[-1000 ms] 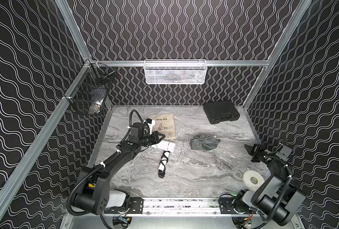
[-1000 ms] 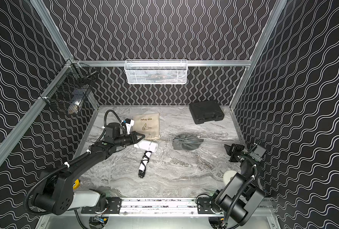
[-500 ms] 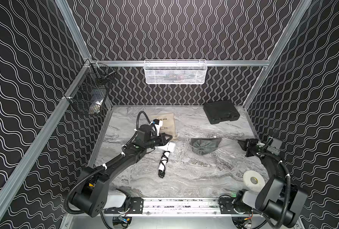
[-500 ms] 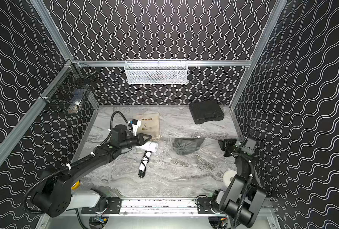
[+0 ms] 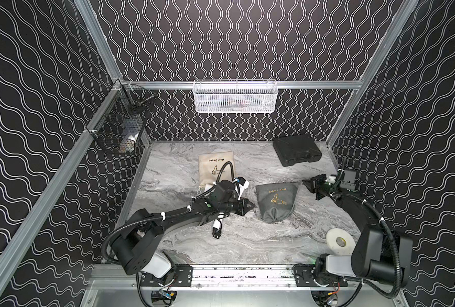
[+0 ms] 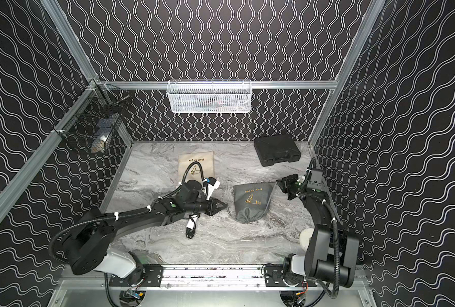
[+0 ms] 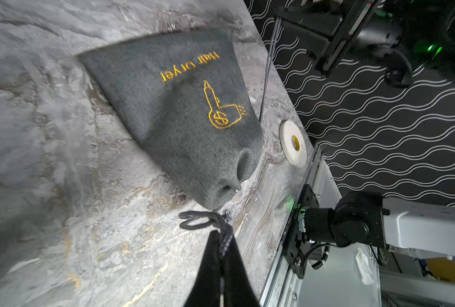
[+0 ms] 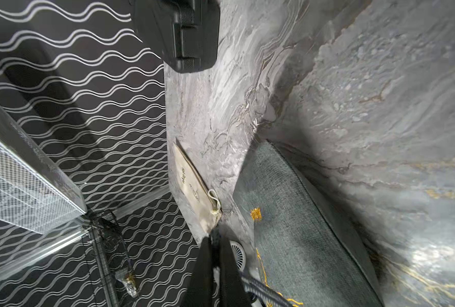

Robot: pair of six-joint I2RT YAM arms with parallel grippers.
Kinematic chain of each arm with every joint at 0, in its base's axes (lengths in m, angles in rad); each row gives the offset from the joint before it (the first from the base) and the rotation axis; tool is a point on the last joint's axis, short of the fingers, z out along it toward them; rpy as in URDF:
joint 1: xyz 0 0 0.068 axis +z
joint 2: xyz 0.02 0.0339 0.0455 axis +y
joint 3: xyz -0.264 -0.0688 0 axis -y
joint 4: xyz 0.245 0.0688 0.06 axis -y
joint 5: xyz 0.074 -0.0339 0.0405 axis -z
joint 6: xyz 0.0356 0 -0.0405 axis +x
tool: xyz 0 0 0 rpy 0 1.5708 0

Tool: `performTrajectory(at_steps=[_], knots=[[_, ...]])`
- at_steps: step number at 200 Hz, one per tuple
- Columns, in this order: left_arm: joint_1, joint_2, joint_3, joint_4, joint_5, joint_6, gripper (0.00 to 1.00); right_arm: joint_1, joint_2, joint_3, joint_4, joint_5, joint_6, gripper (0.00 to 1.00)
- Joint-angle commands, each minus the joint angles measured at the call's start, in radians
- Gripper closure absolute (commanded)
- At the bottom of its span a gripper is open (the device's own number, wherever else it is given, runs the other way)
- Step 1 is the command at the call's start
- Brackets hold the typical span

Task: Pack away hair dryers
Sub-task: Place the drawstrings on both sides at the center of the board.

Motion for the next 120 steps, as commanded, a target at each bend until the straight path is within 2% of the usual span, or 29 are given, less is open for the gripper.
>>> performTrajectory(at_steps=[1,30,34,49,59,74,85,97,120], knots=[[-0.03,0.04,0.023,0.048,-0.013,-0.024,1.0,0.025,0.013,0.011,-0.039,0.033,-0.053,1.0],[-0.073,0.106,0.044,0.054,-0.016,-0.052,1.0,0.05,0.031,0.009,-0.085,0.06,-0.093,1.0],[-0.079,0.113,0.048,0.048,-0.018,-0.056,1.0,0.052,0.033,0.009,-0.103,0.076,-0.097,0.98],[-0.107,0.136,0.064,0.018,-0.036,-0.06,0.92,0.055,0.033,-0.012,-0.125,0.119,-0.106,0.96],[-0.13,0.143,0.07,0.002,-0.056,-0.054,0.84,0.055,0.035,-0.03,-0.117,0.127,-0.107,0.87],[-0.156,0.15,0.078,-0.019,-0.081,-0.051,0.63,0.055,0.043,-0.047,-0.117,0.129,-0.109,0.7],[-0.168,0.156,0.08,-0.022,-0.088,-0.051,0.52,0.055,0.045,-0.057,-0.112,0.126,-0.109,0.56],[-0.18,0.164,0.083,-0.022,-0.097,-0.054,0.44,0.055,0.04,-0.07,-0.097,0.11,-0.109,0.42],[-0.194,0.202,0.104,-0.021,-0.079,-0.061,0.41,0.058,0.021,-0.093,-0.096,0.093,-0.119,0.29]])
